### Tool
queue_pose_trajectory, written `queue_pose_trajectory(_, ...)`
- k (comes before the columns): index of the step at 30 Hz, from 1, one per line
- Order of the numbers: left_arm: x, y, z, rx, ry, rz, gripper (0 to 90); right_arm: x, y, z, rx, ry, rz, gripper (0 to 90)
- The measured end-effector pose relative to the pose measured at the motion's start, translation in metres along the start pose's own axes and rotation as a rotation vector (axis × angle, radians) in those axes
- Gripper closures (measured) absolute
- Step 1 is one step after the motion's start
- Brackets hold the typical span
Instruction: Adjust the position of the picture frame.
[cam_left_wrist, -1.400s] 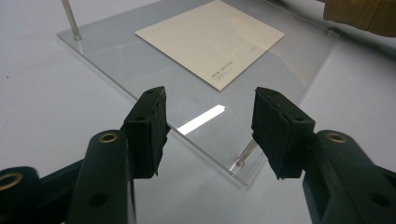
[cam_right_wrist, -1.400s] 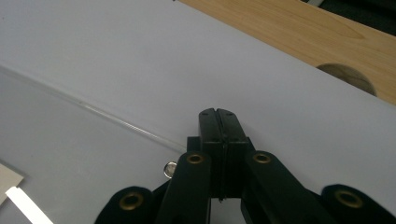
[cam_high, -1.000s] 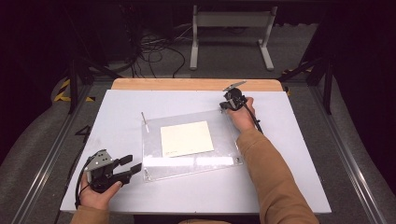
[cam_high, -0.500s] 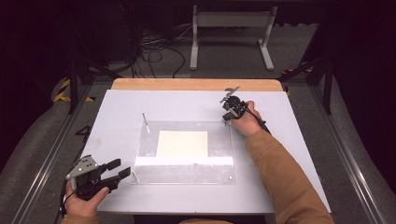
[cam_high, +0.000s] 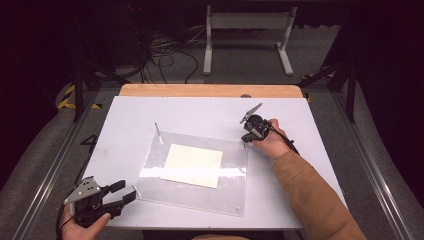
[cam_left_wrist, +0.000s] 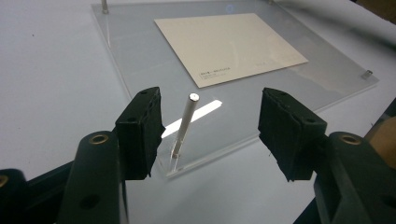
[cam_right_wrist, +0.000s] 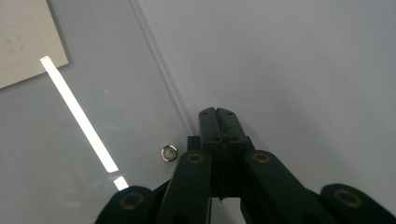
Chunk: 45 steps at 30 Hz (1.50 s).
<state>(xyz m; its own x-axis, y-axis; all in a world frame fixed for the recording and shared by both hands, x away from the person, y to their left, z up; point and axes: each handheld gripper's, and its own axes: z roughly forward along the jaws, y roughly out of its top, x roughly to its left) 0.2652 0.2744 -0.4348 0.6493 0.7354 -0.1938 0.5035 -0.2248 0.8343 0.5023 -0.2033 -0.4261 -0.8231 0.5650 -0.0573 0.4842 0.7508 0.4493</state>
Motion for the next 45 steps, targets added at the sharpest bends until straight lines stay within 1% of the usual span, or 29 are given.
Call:
queue_pose_trajectory(1, -0.001, 0.0, 0.002, 0.008, 0.005, 0.006, 40.3, 0.001, -0.001, -0.001, -0.002, 0.004, 0.003, 90.0)
queue_pose_trajectory(3, -0.001, 0.0, 0.007, 0.029, 0.02, 0.006, 40.3, 0.003, -0.005, -0.002, -0.003, 0.031, 0.009, 90.0)
queue_pose_trajectory(4, -0.001, 0.0, 0.007, 0.029, 0.02, 0.006, 40.5, 0.003, -0.007, -0.003, -0.003, 0.037, 0.01, 90.0)
queue_pose_trajectory(5, 0.0, 0.0, 0.01, 0.048, 0.039, 0.0, 40.7, 0.003, -0.008, -0.004, -0.008, 0.041, 0.011, 90.0)
queue_pose_trajectory(6, 0.001, 0.0, 0.012, 0.054, 0.051, -0.006, 40.9, 0.003, -0.01, -0.004, -0.01, 0.039, 0.015, 90.0)
queue_pose_trajectory(7, 0.001, 0.0, 0.012, 0.054, 0.051, -0.006, 41.0, 0.002, -0.012, -0.005, -0.021, 0.044, 0.018, 90.0)
queue_pose_trajectory(8, 0.001, 0.0, 0.014, 0.061, 0.057, -0.018, 41.0, 0.002, -0.012, -0.005, -0.021, 0.044, 0.018, 90.0)
queue_pose_trajectory(9, 0.003, 0.0, 0.017, 0.07, 0.066, -0.017, 41.3, 0.001, -0.014, -0.005, -0.032, 0.039, 0.022, 90.0)
queue_pose_trajectory(10, 0.003, 0.0, 0.019, 0.08, 0.076, -0.016, 42.4, 0.0, -0.018, -0.005, -0.059, 0.027, 0.022, 90.0)
queue_pose_trajectory(11, 0.004, 0.0, 0.022, 0.09, 0.082, -0.02, 44.2, -0.002, -0.025, -0.009, -0.109, 0.017, 0.043, 90.0)
queue_pose_trajectory(12, 0.004, 0.0, 0.023, 0.093, 0.087, -0.023, 44.2, -0.002, -0.025, -0.009, -0.109, 0.017, 0.043, 90.0)
queue_pose_trajectory(13, 0.005, 0.001, 0.026, 0.101, 0.091, -0.019, 46.1, -0.002, -0.028, -0.012, -0.128, 0.009, 0.051, 90.0)
queue_pose_trajectory(14, 0.006, 0.001, 0.028, 0.103, 0.109, -0.013, 49.7, -0.002, -0.032, -0.017, -0.165, 0.01, 0.062, 90.0)
queue_pose_trajectory(15, 0.006, 0.002, 0.029, 0.101, 0.116, -0.004, 55.5, -0.002, -0.035, -0.021, -0.187, 0.005, 0.071, 90.0)
queue_pose_trajectory(17, 0.005, 0.004, 0.032, 0.101, 0.109, 0.014, 70.4, -0.002, -0.042, -0.031, -0.235, -0.01, 0.082, 90.0)
queue_pose_trajectory(19, 0.004, 0.006, 0.035, 0.101, 0.099, 0.047, 81.2, -0.001, -0.048, -0.039, -0.269, -0.014, 0.091, 90.0)
queue_pose_trajectory(20, 0.003, 0.007, 0.036, 0.109, 0.106, 0.058, 82.2, 0.0, -0.05, -0.042, -0.281, -0.014, 0.092, 90.0)
queue_pose_trajectory(21, 0.003, 0.008, 0.036, 0.108, 0.123, 0.082, 83.5, 0.001, -0.055, -0.046, -0.299, -0.017, 0.09, 90.0)
queue_pose_trajectory(22, 0.0, 0.008, 0.036, 0.116, 0.131, 0.103, 83.9, 0.001, -0.056, -0.047, -0.302, -0.018, 0.093, 90.0)
queue_pose_trajectory(23, -0.001, 0.009, 0.036, 0.121, 0.138, 0.115, 84.4, 0.002, -0.058, -0.048, -0.305, -0.022, 0.092, 90.0)
queue_pose_trajectory(24, -0.001, 0.009, 0.036, 0.121, 0.138, 0.115, 84.5, 0.002, -0.06, -0.049, -0.305, -0.026, 0.093, 90.0)
queue_pose_trajectory(28, -0.002, 0.015, 0.035, 0.089, 0.156, 0.144, 84.8, 0.003, -0.066, -0.052, -0.308, -0.034, 0.104, 90.0)
queue_pose_trajectory(31, -0.001, 0.021, 0.035, 0.06, 0.162, 0.163, 84.9, 0.005, -0.07, -0.058, -0.331, -0.046, 0.103, 90.0)
queue_pose_trajectory(34, 0.0, 0.031, 0.035, 0.047, 0.187, 0.211, 84.9, 0.007, -0.072, -0.064, -0.349, -0.061, 0.101, 90.0)
queue_pose_trajectory(38, 0.006, 0.048, 0.038, 0.024, 0.213, 0.24, 84.9, 0.01, -0.076, -0.07, -0.364, -0.073, 0.103, 90.0)
queue_pose_trajectory(41, 0.015, 0.061, 0.043, 0.006, 0.245, 0.252, 84.9, 0.012, -0.079, -0.075, -0.373, -0.081, 0.105, 90.0)
queue_pose_trajectory(43, 0.026, 0.072, 0.052, -0.006, 0.274, 0.238, 84.9, 0.014, -0.082, -0.079, -0.383, -0.086, 0.104, 90.0)
queue_pose_trajectory(44, 0.031, 0.076, 0.056, -0.01, 0.274, 0.226, 84.8, 0.015, -0.083, -0.081, -0.385, -0.088, 0.104, 90.0)
queue_pose_trajectory(45, 0.031, 0.076, 0.056, -0.01, 0.274, 0.226, 84.9, 0.015, -0.083, -0.081, -0.385, -0.088, 0.104, 90.0)
